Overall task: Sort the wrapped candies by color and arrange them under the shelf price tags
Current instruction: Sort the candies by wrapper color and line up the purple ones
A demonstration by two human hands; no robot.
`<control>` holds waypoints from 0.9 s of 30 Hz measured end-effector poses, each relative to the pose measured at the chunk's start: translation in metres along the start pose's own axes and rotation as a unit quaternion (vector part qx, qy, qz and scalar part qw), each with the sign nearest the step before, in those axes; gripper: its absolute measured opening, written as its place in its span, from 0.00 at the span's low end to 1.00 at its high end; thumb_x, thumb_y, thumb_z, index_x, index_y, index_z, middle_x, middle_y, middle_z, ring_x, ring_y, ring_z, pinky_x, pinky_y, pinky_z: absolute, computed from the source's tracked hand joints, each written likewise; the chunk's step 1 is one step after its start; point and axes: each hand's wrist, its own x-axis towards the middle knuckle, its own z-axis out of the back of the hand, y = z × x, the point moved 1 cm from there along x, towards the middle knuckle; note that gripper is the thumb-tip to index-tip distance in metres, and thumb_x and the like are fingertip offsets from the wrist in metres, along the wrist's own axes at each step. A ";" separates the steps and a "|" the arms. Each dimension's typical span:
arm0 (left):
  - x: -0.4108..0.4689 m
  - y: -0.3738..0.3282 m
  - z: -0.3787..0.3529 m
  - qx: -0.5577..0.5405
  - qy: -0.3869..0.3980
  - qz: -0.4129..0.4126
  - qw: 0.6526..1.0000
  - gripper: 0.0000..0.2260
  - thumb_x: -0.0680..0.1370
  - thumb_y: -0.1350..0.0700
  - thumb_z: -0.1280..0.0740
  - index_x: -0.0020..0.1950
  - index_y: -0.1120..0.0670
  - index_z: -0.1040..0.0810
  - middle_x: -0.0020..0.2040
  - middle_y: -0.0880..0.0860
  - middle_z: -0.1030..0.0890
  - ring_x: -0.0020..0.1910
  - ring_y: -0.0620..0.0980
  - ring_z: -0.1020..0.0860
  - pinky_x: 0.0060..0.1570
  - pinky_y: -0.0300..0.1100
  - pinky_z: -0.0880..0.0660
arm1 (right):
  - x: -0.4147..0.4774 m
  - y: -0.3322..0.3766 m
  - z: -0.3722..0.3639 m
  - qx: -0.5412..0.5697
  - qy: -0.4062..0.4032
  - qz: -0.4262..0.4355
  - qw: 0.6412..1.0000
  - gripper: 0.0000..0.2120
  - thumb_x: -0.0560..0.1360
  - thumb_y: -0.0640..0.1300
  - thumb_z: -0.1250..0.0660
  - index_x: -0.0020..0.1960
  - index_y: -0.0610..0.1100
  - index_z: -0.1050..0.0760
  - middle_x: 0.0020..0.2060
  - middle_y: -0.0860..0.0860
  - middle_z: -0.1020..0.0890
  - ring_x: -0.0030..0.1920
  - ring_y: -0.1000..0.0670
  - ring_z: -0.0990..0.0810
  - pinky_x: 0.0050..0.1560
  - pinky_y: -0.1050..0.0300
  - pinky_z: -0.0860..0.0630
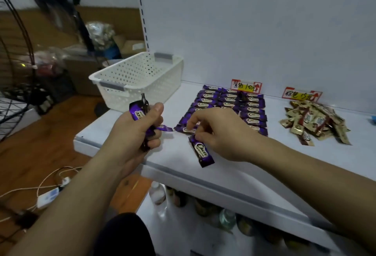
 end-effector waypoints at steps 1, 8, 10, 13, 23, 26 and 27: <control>0.001 0.001 0.005 0.001 -0.019 0.004 1.000 0.09 0.78 0.53 0.32 0.43 0.53 0.29 0.33 0.51 0.30 0.27 0.45 0.38 0.25 0.37 0.40 | 0.002 0.002 -0.003 -0.009 -0.017 0.012 1.000 0.09 0.80 0.41 0.34 0.56 0.52 0.20 0.42 0.57 0.16 0.41 0.60 0.21 0.41 0.71 0.29; 0.008 0.008 0.010 0.004 -0.070 -0.019 0.997 0.07 0.81 0.57 0.39 0.44 0.55 0.30 0.32 0.54 0.26 0.23 0.51 0.35 0.24 0.38 0.41 | -0.030 -0.006 -0.005 0.010 -0.074 0.001 0.997 0.08 0.71 0.53 0.24 0.41 0.53 0.23 0.35 0.58 0.20 0.37 0.59 0.23 0.36 0.69 0.30; 0.011 0.009 0.007 0.002 -0.060 -0.031 0.998 0.06 0.81 0.57 0.38 0.44 0.55 0.28 0.32 0.54 0.25 0.23 0.50 0.35 0.25 0.39 0.42 | -0.035 -0.003 -0.017 -0.030 -0.051 0.016 0.998 0.11 0.70 0.56 0.24 0.40 0.53 0.24 0.34 0.58 0.22 0.37 0.58 0.24 0.36 0.68 0.32; 0.014 0.012 0.005 0.017 -0.039 -0.049 0.998 0.05 0.82 0.58 0.40 0.46 0.55 0.28 0.34 0.56 0.25 0.24 0.50 0.36 0.26 0.39 0.42 | -0.029 0.000 -0.029 -0.049 -0.086 0.044 0.994 0.05 0.72 0.51 0.26 0.41 0.51 0.20 0.36 0.57 0.21 0.37 0.56 0.24 0.42 0.63 0.29; 0.005 0.021 0.011 -0.008 -0.044 -0.136 0.990 0.09 0.83 0.62 0.43 0.44 0.54 0.30 0.32 0.55 0.24 0.22 0.48 0.37 0.25 0.38 0.40 | -0.007 0.009 -0.041 -0.102 -0.124 0.015 0.987 0.07 0.77 0.53 0.32 0.46 0.54 0.17 0.41 0.56 0.21 0.45 0.53 0.23 0.42 0.53 0.24; 0.006 0.022 0.013 -0.018 -0.053 -0.139 0.989 0.10 0.83 0.62 0.43 0.42 0.54 0.31 0.33 0.56 0.25 0.22 0.49 0.37 0.26 0.39 0.41 | -0.007 0.007 -0.041 -0.080 -0.130 0.002 0.988 0.05 0.76 0.52 0.31 0.45 0.53 0.17 0.41 0.56 0.21 0.44 0.52 0.22 0.42 0.52 0.23; 0.006 0.022 0.013 -0.023 -0.052 -0.140 0.989 0.10 0.83 0.62 0.43 0.42 0.54 0.32 0.33 0.56 0.25 0.23 0.49 0.37 0.26 0.39 0.42 | -0.007 0.007 -0.041 -0.074 -0.133 0.001 0.988 0.05 0.76 0.51 0.31 0.45 0.53 0.17 0.41 0.56 0.20 0.43 0.52 0.22 0.42 0.52 0.23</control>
